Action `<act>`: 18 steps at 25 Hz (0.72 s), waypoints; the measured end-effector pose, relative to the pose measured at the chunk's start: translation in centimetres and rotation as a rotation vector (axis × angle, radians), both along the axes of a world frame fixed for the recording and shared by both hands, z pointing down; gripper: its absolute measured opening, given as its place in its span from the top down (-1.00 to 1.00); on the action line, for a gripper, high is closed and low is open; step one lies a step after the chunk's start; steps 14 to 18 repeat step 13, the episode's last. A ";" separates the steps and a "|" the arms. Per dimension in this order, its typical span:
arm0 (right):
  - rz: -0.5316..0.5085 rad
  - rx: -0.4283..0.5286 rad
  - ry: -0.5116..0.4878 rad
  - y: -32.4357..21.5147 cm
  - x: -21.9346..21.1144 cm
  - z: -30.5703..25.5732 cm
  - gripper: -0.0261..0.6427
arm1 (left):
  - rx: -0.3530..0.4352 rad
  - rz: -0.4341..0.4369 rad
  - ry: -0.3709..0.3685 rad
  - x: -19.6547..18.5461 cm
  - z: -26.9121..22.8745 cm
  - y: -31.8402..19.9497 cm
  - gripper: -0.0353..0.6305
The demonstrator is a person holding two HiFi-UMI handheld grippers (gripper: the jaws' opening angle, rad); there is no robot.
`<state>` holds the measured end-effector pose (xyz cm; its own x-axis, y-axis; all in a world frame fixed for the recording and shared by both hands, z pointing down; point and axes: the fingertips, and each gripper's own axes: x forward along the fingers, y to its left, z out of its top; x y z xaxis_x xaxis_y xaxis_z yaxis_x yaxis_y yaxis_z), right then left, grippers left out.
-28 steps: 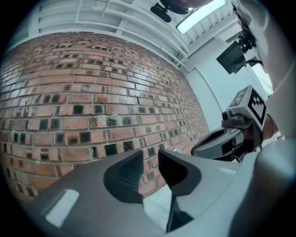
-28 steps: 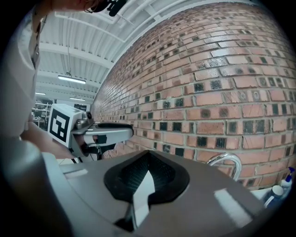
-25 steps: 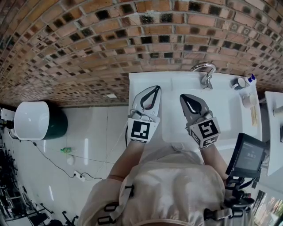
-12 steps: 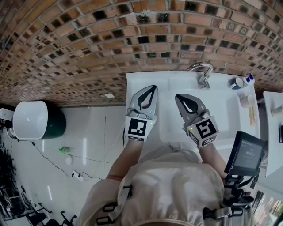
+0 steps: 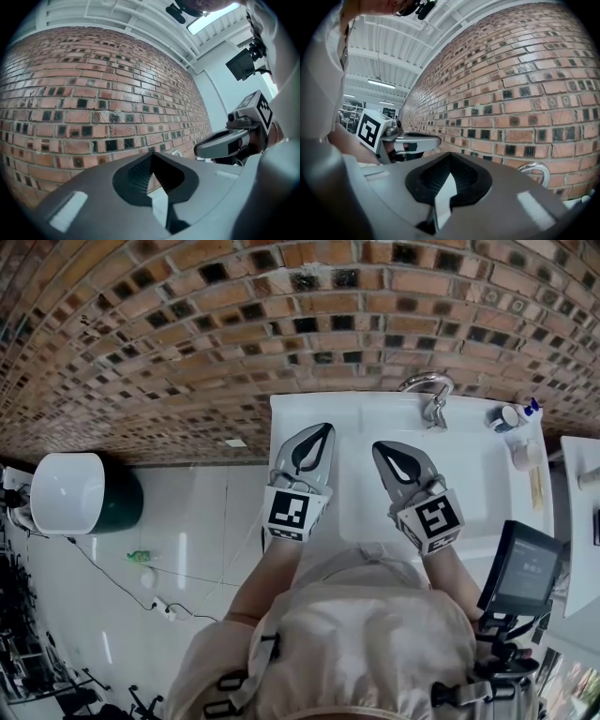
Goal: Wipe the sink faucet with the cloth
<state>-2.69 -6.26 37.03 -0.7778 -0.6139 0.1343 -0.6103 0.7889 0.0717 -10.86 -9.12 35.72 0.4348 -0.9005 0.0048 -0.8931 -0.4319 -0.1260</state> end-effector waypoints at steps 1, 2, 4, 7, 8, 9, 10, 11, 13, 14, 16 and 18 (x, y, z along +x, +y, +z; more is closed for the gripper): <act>-0.001 0.006 -0.004 0.0 0.0 0.0 0.94 | 0.000 0.000 0.000 0.1 0.0 0.0 0.88; 0.000 0.011 -0.006 0.0 0.1 -0.1 0.94 | 0.001 0.000 -0.001 0.1 0.0 0.0 0.88; 0.006 0.017 -0.006 0.0 0.3 -0.1 0.94 | -0.001 0.002 -0.003 0.3 0.1 0.1 0.88; 0.022 0.000 0.001 0.0 0.3 -0.3 0.94 | -0.009 0.004 0.001 0.3 0.3 0.2 0.88; 0.031 -0.017 0.001 0.1 0.2 -0.5 0.94 | -0.013 0.005 0.003 0.2 0.4 0.2 0.88; 0.039 -0.032 0.003 0.0 0.1 -0.5 0.94 | -0.018 0.006 0.005 0.2 0.4 0.2 0.88; 0.043 -0.040 0.009 0.0 0.2 -0.5 0.94 | -0.023 0.009 0.008 0.3 0.6 0.2 0.88; 0.045 -0.043 0.016 0.0 0.3 -0.4 0.94 | -0.030 0.013 0.014 0.3 0.7 0.2 0.88; 0.048 -0.044 0.025 0.0 0.4 -0.3 0.94 | -0.046 0.023 0.028 0.5 1.0 0.2 0.88; 0.048 -0.044 0.025 0.0 0.4 -0.3 0.94 | -0.046 0.023 0.028 0.5 1.0 0.2 0.88; 0.048 -0.044 0.025 0.0 0.4 -0.3 0.94 | -0.046 0.023 0.028 0.5 1.0 0.2 0.88; 0.048 -0.044 0.025 0.0 0.4 -0.3 0.94 | -0.046 0.023 0.028 0.5 1.0 0.2 0.88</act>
